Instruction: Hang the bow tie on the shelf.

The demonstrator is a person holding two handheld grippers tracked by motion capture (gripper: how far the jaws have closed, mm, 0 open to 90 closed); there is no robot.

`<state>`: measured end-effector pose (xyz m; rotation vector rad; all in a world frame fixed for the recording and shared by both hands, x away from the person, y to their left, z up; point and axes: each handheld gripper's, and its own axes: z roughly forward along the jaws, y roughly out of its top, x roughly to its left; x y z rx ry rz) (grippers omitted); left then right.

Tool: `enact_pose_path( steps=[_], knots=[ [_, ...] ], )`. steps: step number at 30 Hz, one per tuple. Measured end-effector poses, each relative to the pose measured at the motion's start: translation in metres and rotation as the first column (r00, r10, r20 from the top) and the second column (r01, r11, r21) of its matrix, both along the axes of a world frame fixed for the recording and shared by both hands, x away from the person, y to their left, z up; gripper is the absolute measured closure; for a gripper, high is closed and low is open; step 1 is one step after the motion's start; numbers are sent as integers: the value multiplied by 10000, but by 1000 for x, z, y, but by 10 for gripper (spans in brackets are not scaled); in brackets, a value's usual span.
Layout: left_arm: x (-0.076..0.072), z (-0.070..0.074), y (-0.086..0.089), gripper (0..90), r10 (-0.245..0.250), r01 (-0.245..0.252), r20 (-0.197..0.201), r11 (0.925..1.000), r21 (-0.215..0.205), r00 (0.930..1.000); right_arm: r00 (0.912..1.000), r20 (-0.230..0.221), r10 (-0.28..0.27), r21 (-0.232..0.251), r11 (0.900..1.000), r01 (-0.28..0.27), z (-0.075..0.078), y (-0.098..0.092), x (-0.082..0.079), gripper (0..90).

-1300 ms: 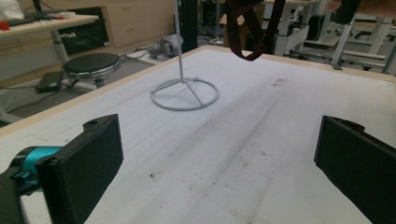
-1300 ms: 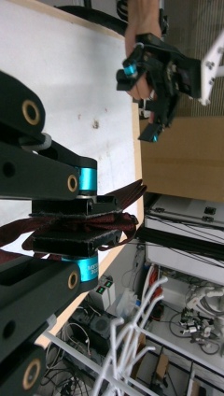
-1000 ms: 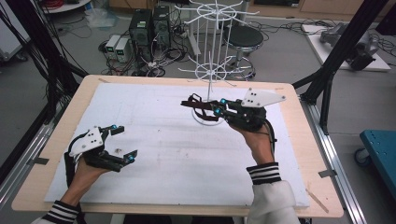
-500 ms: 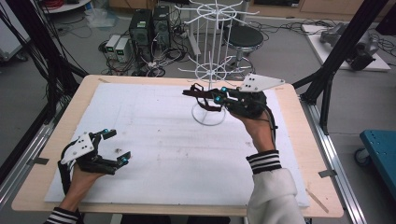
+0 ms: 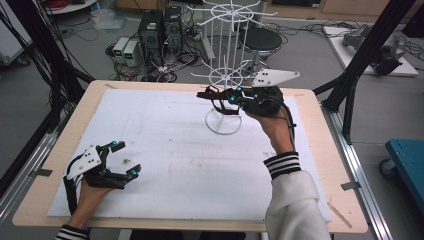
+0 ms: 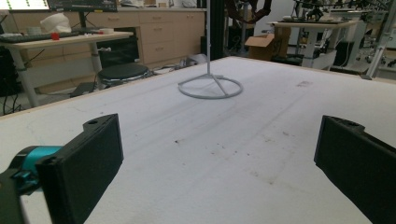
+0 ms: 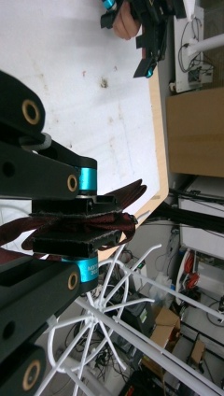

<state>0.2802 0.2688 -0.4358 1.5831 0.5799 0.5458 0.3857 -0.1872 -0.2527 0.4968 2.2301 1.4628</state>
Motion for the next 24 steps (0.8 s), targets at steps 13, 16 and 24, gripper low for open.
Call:
enact_pose_path(
  steps=[13, 16, 24],
  knots=[
    [-1, -7, -1, 17, -108, 110, 241, 9999, -112, 9997, 9991, -252, -353, -388, 9987, 343, 2, 3, 11, 837],
    [0, -8, -1, 17, -101, 104, 154, 9997, -206, 9998, 9979, -370, -531, -444, 9977, 514, 0, 4, 14, 834],
    [1, -10, -2, 17, -157, 157, 2, 9998, -158, 9999, 9959, -349, -831, -461, 9956, 815, -1, 4, 18, 818]
  ],
)
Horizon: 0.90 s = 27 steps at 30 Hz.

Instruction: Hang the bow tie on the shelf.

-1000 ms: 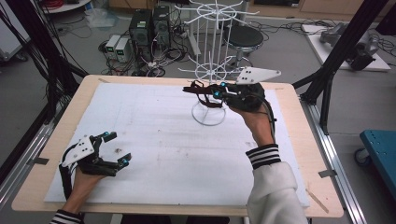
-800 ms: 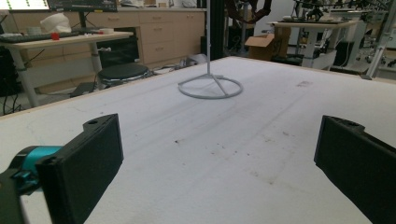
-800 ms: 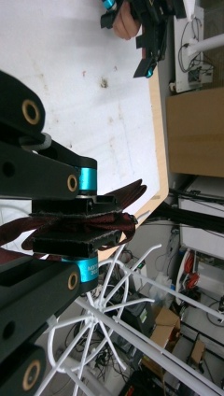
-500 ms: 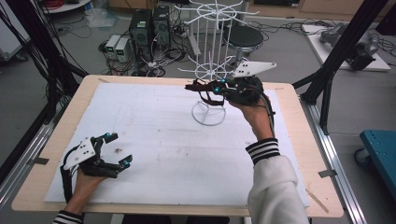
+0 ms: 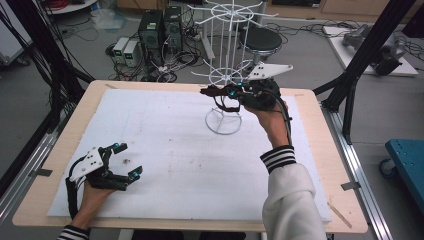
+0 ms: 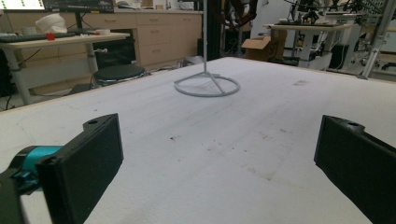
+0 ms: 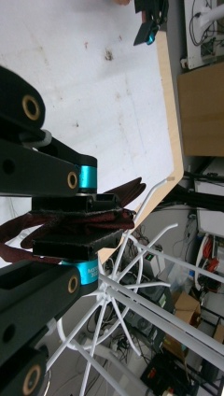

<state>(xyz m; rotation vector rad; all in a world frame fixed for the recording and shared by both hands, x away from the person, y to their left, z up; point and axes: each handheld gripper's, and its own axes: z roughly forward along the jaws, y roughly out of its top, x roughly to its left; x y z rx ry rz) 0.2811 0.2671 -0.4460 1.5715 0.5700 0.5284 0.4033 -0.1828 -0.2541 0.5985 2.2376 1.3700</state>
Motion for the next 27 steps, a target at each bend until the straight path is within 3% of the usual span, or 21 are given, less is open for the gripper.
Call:
enact_pose_path(
  steps=[7, 22, 23, 24, 25, 26, 27],
  knots=[
    [-2, -4, 1, 17, 120, -114, 187, 9995, -304, 9998, 9984, 314, -460, -42, 9989, 461, 1, 2, -1, 788],
    [-2, -5, 1, 17, 153, -146, 246, 9996, -258, 9996, 9848, 868, -1506, -95, 9883, 1520, 2, -3, -2, 663],
    [-2, -5, 1, 17, 153, -146, 242, 9996, -261, 9996, 9841, 825, -1573, -59, 9874, 1583, 2, -3, -2, 624],
    [-2, -5, 1, 17, 156, -150, 249, 9996, -248, 9996, 9779, 847, -1913, -49, 9813, 1924, 1, -3, -2, 492],
    [-2, -5, 1, 17, 156, -150, 249, 9996, -248, 9996, 9746, 860, -2069, 64, 9783, 2071, 1, -4, -2, 430],
    [-2, -5, 1, 17, 148, -142, 251, 9996, -244, 9996, 9746, 860, -2069, 64, 9783, 2071, 1, -4, -2, 430],
    [-2, -5, 1, 17, 151, -145, 245, 9995, -268, 9996, 9685, 871, -2333, 217, 9724, 2323, 0, -4, -3, 319]
  ],
)
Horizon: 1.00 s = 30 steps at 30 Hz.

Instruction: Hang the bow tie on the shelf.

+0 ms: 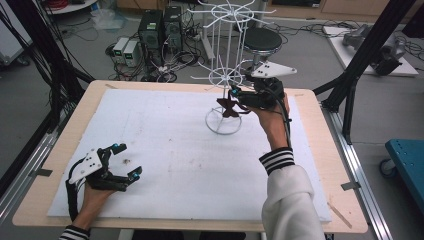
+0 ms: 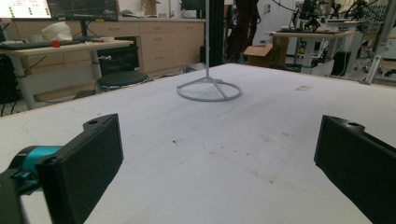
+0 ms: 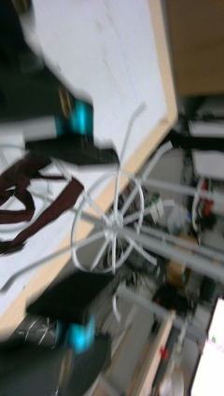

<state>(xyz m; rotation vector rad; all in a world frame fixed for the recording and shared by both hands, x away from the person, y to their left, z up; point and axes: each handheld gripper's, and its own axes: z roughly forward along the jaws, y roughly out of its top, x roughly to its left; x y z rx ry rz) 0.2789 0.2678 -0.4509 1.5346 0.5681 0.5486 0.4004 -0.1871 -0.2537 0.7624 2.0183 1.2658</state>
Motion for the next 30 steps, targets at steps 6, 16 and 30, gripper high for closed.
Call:
enact_pose_path(
  steps=[6, 16, 30],
  knots=[
    [0, 0, 0, 17, 56, -56, 20, 10000, 76, 10000, 9999, -57, 119, 2124, 9771, -104, -6, -13, -10, 69],
    [-1, -1, 2, 17, 374, -373, 34, 9991, -222, 9993, 9895, 1166, 855, 3810, 9162, -1241, -31, -42, -56, 6],
    [-3, -2, 4, 17, 439, -433, 130, 9981, -442, 9990, 9857, 1610, -504, 3907, 9204, -167, -141, -101, -127, 7]
  ],
)
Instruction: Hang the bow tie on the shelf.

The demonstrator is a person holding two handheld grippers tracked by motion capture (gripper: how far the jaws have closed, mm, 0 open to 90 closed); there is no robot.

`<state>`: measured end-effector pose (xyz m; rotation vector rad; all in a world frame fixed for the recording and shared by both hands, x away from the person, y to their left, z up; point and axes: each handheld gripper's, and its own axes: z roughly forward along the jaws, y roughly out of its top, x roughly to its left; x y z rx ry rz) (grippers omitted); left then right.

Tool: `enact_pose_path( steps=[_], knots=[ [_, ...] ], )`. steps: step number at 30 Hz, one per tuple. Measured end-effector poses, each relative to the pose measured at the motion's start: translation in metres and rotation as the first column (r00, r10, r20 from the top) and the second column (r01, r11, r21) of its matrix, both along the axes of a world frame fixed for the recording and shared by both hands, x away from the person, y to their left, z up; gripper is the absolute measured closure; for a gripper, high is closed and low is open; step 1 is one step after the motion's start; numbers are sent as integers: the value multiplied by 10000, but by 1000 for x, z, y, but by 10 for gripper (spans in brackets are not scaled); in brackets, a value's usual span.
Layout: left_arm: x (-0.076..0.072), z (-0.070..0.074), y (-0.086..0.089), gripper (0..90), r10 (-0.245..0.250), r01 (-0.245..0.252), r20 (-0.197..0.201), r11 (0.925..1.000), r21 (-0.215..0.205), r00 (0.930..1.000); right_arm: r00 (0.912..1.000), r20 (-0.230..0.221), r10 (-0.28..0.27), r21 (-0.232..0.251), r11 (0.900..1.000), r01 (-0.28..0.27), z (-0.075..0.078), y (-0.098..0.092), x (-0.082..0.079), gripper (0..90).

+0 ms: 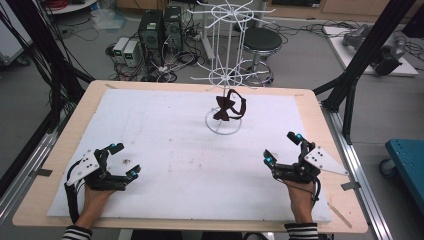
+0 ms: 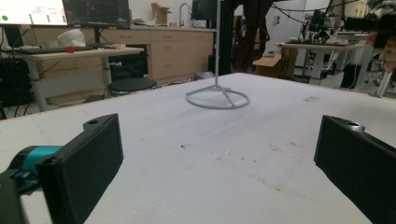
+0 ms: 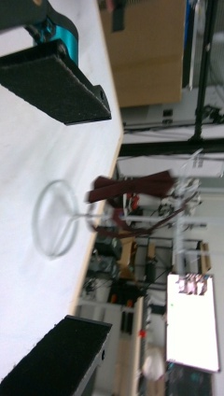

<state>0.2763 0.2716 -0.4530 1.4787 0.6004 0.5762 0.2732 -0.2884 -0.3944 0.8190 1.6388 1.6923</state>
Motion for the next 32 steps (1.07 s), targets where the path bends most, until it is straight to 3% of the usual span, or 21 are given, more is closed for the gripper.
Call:
enact_pose_path(
  steps=[3, 4, 8, 16, 23, 26, 32],
  knots=[
    [-1, 0, 0, 17, 37, -37, 93, 10000, -22, 9999, 9994, -221, -266, 170, 9995, 270, -17, -5, -3, 7],
    [-1, 0, 0, 17, 42, -41, 107, 10000, -17, 9999, 9986, -184, -486, 24, 9988, 487, -24, -6, -4, 7],
    [-1, 0, 1, 17, 65, -65, 123, 10000, -38, 9999, 9983, 22, -588, 24, 9983, 588, -31, -6, -6, 7],
    [-2, -1, 1, 17, 112, -109, 213, 9999, -124, 9997, 9958, 10, -918, -89, 9957, 918, -44, -1, -5, 6],
    [-3, -1, 1, 17, 266, -261, 266, 9995, -186, 9993, 9942, -505, -946, 43, 9955, 950, -59, 2, -3, 7],
    [-3, -1, 1, 17, 286, -282, 291, 9995, -163, 9992, 9945, -351, -985, -222, 9950, 978, -59, 4, -4, 7],
    [-4, -1, 1, 17, 286, -282, 313, 9995, -146, 9991, 9941, -325, -1032, -206, 9945, 1025, -59, 3, -4, 7]
  ],
)
